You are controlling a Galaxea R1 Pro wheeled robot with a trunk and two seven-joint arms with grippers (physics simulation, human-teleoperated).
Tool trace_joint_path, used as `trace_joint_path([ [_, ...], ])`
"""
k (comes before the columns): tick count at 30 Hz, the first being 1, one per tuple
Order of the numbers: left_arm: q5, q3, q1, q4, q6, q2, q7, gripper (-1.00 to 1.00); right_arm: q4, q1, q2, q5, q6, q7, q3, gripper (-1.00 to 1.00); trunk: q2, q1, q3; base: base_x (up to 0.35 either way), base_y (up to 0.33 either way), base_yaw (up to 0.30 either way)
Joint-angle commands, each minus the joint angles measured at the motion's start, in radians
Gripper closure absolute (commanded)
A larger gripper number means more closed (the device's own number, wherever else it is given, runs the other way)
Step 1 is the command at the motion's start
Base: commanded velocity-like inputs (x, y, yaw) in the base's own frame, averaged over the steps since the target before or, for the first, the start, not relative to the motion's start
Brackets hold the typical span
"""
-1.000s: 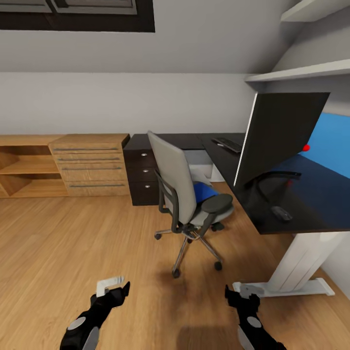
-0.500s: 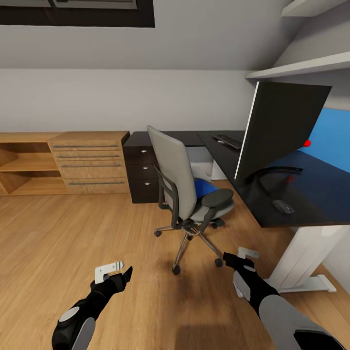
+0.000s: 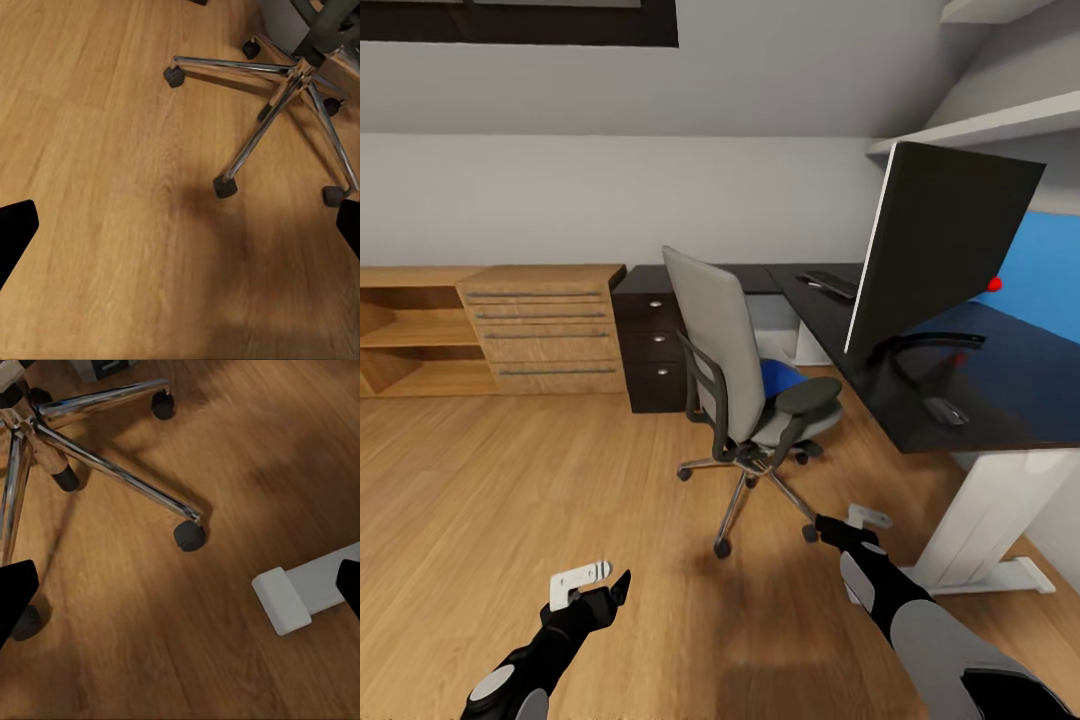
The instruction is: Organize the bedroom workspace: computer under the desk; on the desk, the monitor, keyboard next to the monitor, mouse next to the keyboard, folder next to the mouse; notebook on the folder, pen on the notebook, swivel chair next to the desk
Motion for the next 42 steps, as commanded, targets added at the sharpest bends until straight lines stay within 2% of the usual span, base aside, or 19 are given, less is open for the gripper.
trace_joint_path([
  [1,0.011,-0.001,0.000,-0.002,0.003,0.000,0.009,-1.00,-0.001,0.000,0.000,-0.006,-0.001,0.002,-0.004,-1.00,-0.008,0.004,-0.004,0.000,0.000,0.000],
  [24,0.008,-0.004,0.002,0.006,0.003,-0.001,0.010,-1.00,-0.039,0.000,0.002,-0.010,-0.006,0.011,-0.004,-1.00,-0.169,0.092,-0.075,0.000,0.000,0.000],
  [25,0.008,-0.004,0.002,0.007,0.004,-0.001,0.010,-1.00,-0.039,0.002,0.002,-0.010,-0.052,0.010,-0.003,-1.00,-0.169,0.092,-0.073,0.000,0.000,0.000],
  [33,0.008,-0.004,0.002,0.008,0.006,0.000,0.009,-1.00,-0.040,0.002,0.002,-0.009,-0.060,0.010,-0.004,-1.00,-0.169,0.092,-0.062,0.000,0.000,0.000],
  [42,0.006,-0.004,0.002,0.033,0.003,0.002,0.009,-1.00,-0.040,0.002,0.002,-0.008,-0.061,0.008,-0.004,-1.00,-0.169,0.092,-0.059,0.000,0.000,0.000],
])
